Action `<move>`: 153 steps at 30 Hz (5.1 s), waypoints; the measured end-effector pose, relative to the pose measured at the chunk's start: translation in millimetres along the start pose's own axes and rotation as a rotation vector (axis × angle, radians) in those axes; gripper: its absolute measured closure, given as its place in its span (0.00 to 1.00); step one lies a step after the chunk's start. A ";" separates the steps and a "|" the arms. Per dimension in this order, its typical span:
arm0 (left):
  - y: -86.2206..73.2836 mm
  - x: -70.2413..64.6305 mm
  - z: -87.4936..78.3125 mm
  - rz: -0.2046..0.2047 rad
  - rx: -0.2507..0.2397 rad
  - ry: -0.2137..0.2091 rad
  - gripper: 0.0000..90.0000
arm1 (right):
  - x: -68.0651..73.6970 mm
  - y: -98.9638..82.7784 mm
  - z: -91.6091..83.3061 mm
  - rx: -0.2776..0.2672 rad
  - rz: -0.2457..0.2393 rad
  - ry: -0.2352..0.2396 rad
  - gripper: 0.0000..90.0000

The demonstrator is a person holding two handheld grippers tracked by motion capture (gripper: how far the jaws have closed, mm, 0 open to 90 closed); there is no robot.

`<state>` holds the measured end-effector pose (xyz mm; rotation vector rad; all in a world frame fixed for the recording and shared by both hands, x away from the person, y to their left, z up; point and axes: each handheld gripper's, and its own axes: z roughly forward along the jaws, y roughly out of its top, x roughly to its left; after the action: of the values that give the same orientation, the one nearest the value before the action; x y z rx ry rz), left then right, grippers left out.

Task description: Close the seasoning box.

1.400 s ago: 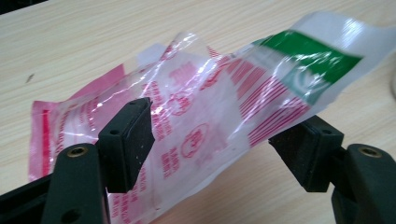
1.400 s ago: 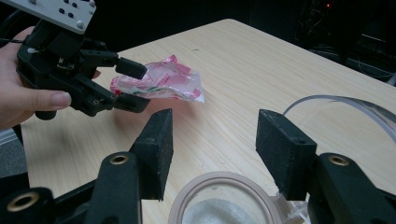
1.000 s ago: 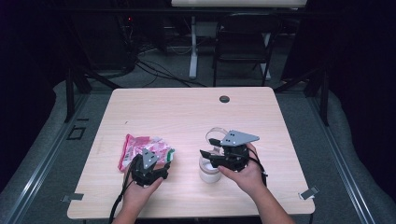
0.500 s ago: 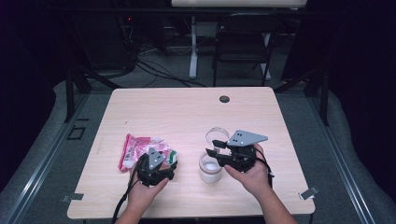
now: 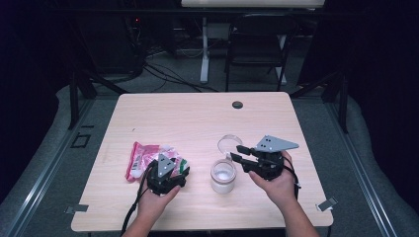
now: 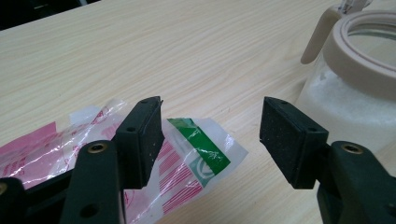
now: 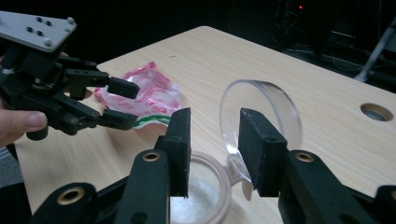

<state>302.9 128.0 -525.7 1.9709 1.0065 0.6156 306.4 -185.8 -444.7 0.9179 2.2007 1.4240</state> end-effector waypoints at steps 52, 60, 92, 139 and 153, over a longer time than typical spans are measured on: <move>-7.0 16.7 -24.2 -0.026 -0.033 0.040 0.69 | -42.6 -17.3 23.1 0.044 0.140 -0.016 0.62; -9.7 19.5 -25.3 -0.036 -0.019 0.043 0.69 | -41.9 -16.3 28.0 0.053 0.137 -0.004 0.64; -9.4 20.2 -22.9 -0.038 -0.021 0.044 0.68 | -29.3 -11.7 25.0 0.069 0.054 -0.006 0.75; 1.5 10.8 -4.1 -0.024 -0.032 -0.007 0.59 | 20.2 -20.5 26.7 0.120 -0.235 0.066 0.49; 1.0 14.1 -4.5 -0.028 -0.032 0.006 0.55 | 19.8 -20.4 27.9 0.126 -0.199 0.082 0.48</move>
<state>308.0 141.3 -521.6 1.9254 1.0206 0.6193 302.5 -159.3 -474.1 0.6674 2.3898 1.2639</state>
